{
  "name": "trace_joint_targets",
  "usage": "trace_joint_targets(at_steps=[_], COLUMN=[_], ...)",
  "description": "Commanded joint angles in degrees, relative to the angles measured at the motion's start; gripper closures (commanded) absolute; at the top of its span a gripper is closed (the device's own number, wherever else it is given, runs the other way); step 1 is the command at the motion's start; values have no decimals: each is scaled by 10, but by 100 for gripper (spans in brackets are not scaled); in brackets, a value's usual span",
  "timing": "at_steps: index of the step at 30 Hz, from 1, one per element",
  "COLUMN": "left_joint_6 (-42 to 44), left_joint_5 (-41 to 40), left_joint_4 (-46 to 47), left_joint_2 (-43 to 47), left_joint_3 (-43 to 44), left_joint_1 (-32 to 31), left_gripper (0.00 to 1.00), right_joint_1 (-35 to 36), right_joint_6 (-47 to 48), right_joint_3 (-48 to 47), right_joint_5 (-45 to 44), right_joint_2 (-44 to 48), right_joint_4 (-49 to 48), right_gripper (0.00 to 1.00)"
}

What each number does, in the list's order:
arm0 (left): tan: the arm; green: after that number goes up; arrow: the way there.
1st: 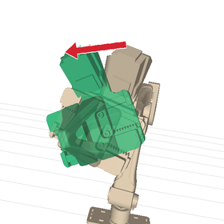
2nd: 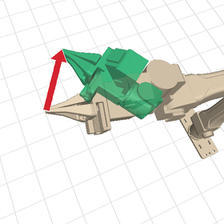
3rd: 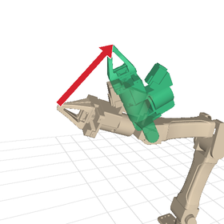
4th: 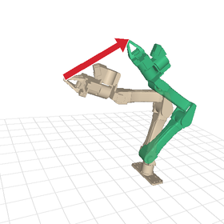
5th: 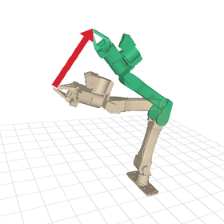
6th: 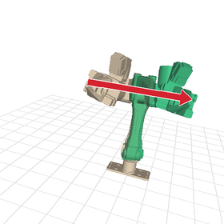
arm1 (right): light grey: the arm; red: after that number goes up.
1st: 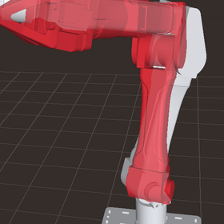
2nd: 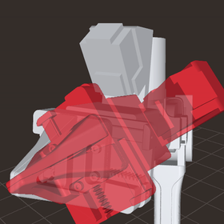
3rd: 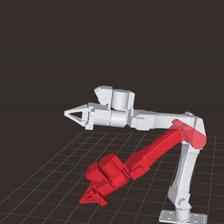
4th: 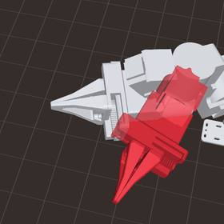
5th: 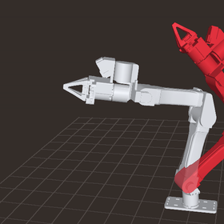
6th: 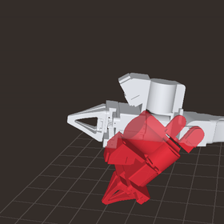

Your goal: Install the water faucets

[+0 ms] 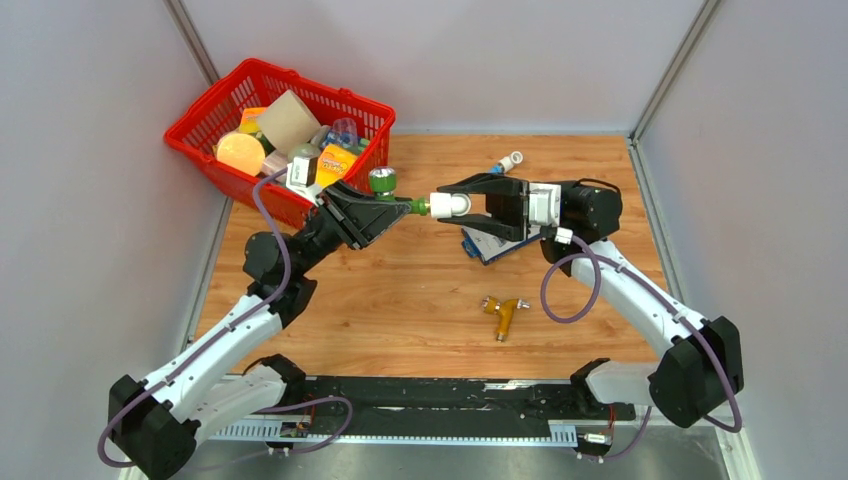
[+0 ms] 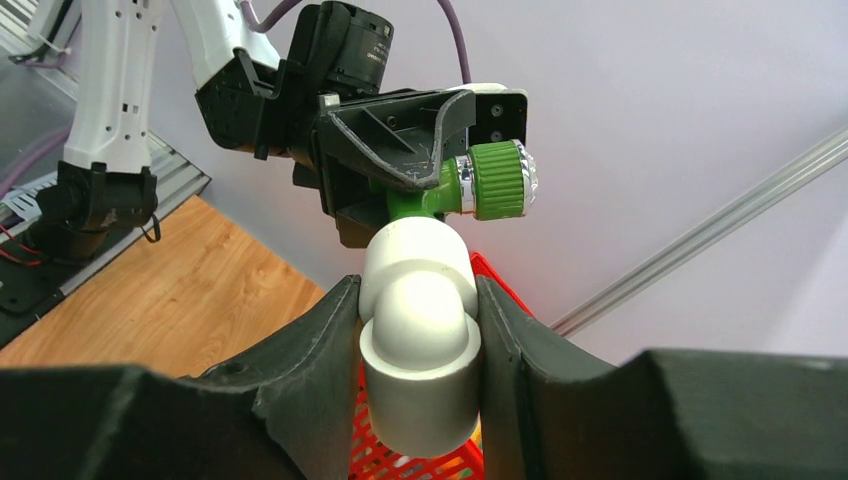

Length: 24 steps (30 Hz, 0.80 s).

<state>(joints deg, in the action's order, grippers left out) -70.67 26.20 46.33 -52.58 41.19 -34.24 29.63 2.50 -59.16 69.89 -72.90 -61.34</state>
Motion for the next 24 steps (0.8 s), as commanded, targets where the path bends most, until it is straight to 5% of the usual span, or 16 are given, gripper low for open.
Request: trace_joint_targets(at_steps=[1, 15, 24], left_joint_6=[29, 70, 95], left_joint_5=[39, 56, 41], left_joint_4=[56, 54, 148], left_joint_2=[-3, -8, -21], left_joint_3=[-8, -15, -55], left_joint_1=[-17, -16, -23], left_gripper=[100, 100, 100], right_joint_1=[10, 10, 10], right_joint_6=[-80, -155, -240], right_joint_3=[0, 2, 0], right_joint_5=[-13, -26, -81], right_joint_2=[-15, -15, -24], right_joint_4=[-41, -75, -66], right_gripper=[100, 100, 100])
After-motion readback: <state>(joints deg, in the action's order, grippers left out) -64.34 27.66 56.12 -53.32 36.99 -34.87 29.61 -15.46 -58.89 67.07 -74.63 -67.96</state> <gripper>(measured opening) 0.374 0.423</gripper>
